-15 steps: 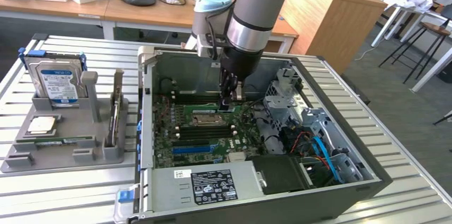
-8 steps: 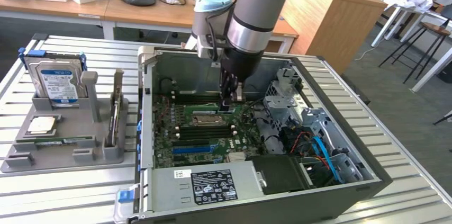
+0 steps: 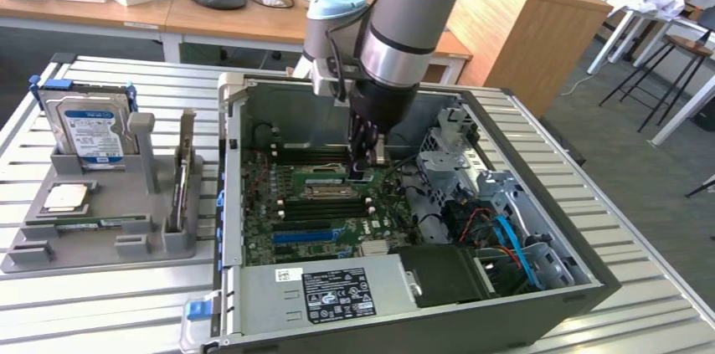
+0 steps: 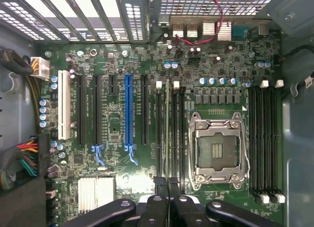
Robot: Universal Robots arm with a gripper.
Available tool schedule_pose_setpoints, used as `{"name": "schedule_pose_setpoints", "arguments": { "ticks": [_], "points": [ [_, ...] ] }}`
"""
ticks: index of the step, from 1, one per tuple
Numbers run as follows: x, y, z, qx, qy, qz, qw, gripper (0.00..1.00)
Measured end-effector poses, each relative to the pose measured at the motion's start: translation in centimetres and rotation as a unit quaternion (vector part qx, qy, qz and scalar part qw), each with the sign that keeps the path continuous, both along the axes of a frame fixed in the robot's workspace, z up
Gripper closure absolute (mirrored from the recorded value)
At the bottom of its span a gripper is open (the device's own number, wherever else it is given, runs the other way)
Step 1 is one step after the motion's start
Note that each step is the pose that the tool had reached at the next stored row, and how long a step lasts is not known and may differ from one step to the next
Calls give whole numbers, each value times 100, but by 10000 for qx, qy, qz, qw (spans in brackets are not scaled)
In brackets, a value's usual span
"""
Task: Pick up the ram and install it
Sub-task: 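Insert the ram into the slot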
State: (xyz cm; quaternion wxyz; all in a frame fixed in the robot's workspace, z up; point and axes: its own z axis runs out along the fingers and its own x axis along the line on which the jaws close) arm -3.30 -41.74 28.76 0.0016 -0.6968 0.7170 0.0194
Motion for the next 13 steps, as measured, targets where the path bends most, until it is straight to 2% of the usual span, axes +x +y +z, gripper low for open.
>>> {"name": "schedule_pose_setpoints", "arguments": {
  "ticks": [3,13],
  "points": [
    [0,-24,-1,0,0,0,10000,88],
    [-1,-46,0,5,-4,16,10000,88]
  ]
}}
